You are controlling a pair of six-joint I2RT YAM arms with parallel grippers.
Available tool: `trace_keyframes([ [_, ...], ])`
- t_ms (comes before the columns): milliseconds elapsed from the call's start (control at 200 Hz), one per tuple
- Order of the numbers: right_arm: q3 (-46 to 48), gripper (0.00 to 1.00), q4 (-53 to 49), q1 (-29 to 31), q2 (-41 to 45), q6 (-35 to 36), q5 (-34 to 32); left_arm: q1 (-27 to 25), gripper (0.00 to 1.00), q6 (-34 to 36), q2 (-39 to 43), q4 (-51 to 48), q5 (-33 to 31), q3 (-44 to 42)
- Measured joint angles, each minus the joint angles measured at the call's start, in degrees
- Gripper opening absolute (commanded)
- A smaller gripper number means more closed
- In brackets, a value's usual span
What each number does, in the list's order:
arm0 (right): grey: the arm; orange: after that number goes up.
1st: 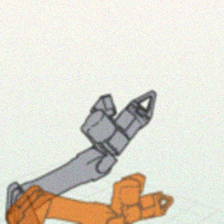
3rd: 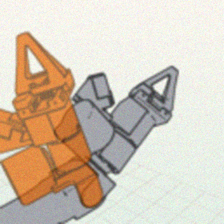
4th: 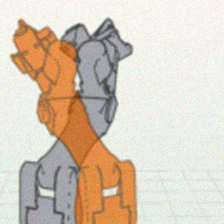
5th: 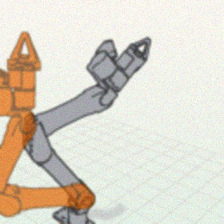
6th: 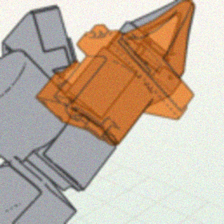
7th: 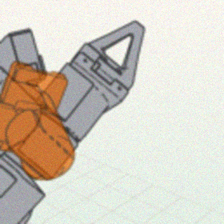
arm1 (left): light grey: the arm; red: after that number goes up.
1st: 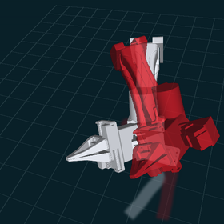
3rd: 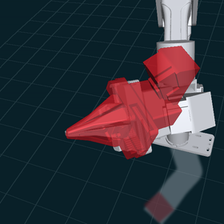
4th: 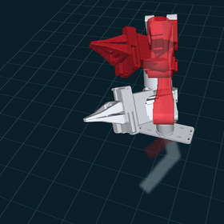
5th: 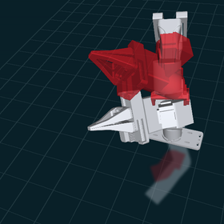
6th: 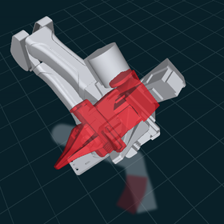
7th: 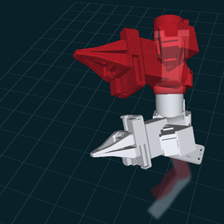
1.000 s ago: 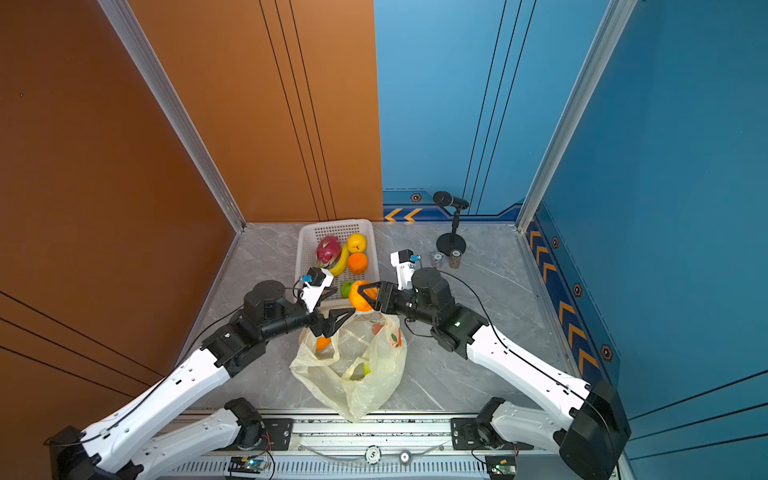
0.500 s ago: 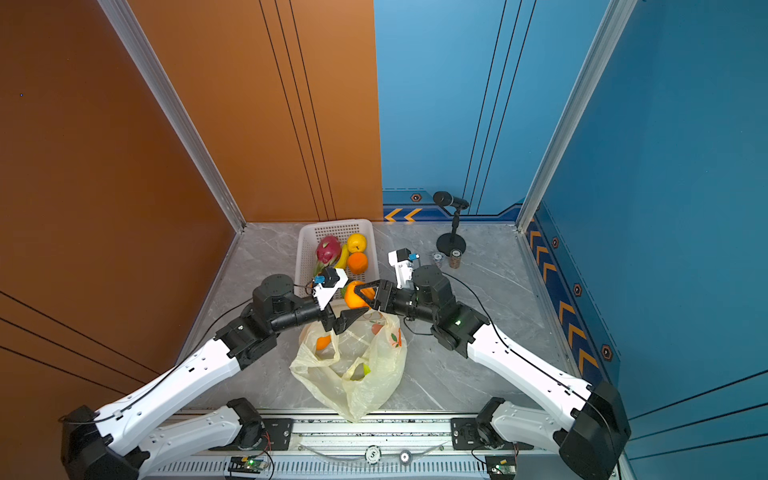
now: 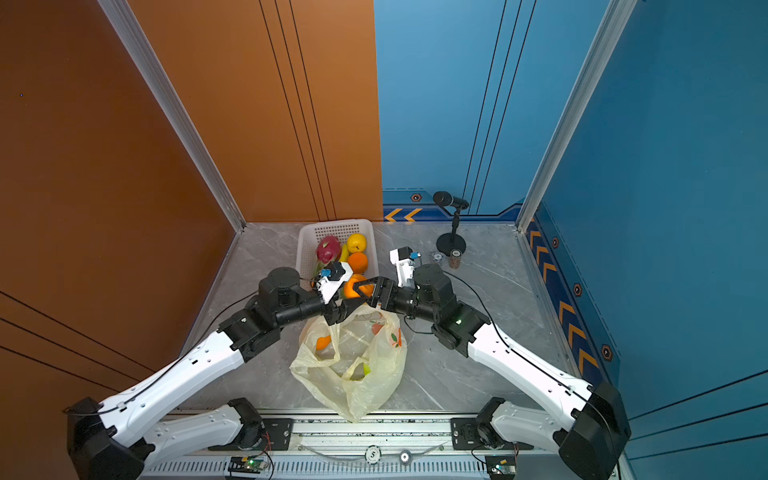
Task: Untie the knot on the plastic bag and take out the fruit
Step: 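Carry the orange to the basket with the left gripper while the right draws back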
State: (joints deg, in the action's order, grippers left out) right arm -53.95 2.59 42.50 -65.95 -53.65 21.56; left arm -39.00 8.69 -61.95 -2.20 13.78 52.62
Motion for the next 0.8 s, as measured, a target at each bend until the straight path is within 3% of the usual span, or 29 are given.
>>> trace_keyframes([
  [325, 0.48, 0.92, -0.96, 0.0, 5.62, 3.21, -6.88, 8.61, 0.54, -5.81, -5.51, -4.22, -7.45, 4.68],
  [796, 1.95, 0.93, -4.17, 0.0, 7.13, 4.37, -9.9, 15.32, 0.47, -11.37, -24.72, -21.57, -12.39, 22.95],
])
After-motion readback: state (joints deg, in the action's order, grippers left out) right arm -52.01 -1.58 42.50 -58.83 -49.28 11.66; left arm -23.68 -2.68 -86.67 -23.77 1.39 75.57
